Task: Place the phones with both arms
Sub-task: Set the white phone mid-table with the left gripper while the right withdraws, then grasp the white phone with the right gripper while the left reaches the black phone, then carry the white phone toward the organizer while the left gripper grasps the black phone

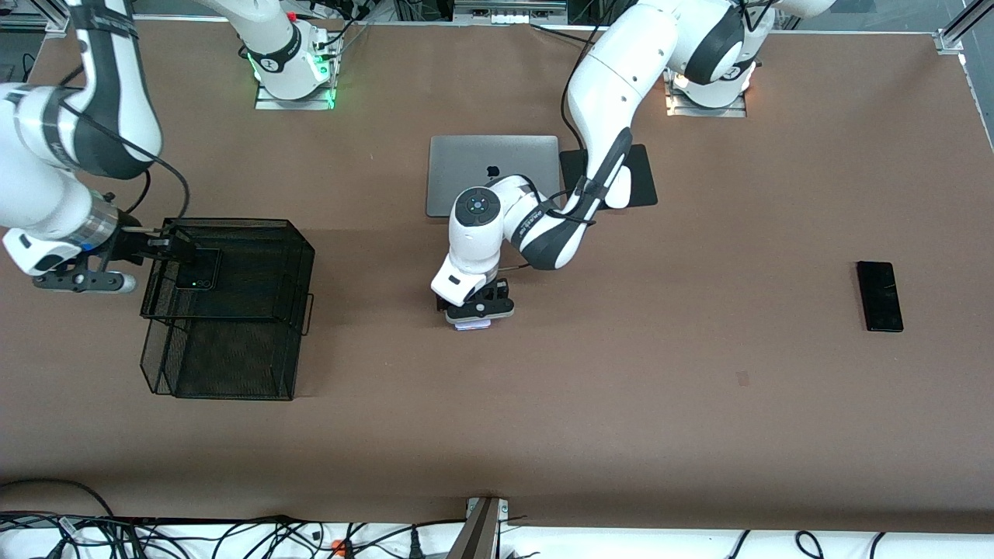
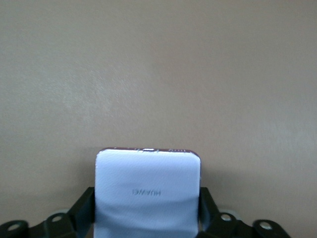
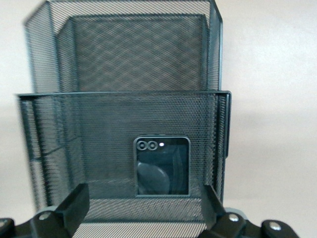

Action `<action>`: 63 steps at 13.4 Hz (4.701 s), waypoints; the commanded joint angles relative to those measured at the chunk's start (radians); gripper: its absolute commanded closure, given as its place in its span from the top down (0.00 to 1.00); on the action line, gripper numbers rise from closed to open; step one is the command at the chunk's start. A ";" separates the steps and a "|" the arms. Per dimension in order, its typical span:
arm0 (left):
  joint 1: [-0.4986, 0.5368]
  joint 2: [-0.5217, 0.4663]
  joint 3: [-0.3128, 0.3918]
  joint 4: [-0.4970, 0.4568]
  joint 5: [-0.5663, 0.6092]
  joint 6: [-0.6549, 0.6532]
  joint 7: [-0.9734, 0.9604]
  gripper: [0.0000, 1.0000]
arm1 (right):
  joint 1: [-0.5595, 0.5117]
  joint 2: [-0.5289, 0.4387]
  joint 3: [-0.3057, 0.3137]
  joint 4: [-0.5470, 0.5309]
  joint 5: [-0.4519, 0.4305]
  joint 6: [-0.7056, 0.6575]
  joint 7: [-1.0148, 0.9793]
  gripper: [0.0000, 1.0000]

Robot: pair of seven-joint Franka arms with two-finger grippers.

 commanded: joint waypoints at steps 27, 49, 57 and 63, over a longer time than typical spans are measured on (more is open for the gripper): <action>0.797 -0.319 0.031 -0.274 0.265 -0.612 1.301 1.00 | 0.530 0.625 0.107 0.415 0.257 0.386 0.424 1.00; 1.372 -0.528 -0.107 -0.882 0.009 0.124 1.463 1.00 | 0.540 0.734 0.163 0.413 0.200 0.585 0.433 0.10; 1.373 -0.513 -0.107 -0.901 -0.002 0.161 1.456 1.00 | 0.533 0.414 -0.120 0.406 0.205 0.038 0.217 0.00; 1.373 -0.494 -0.109 -0.901 -0.022 0.184 1.456 1.00 | 0.348 0.381 -0.295 0.404 0.229 -0.056 -0.139 0.00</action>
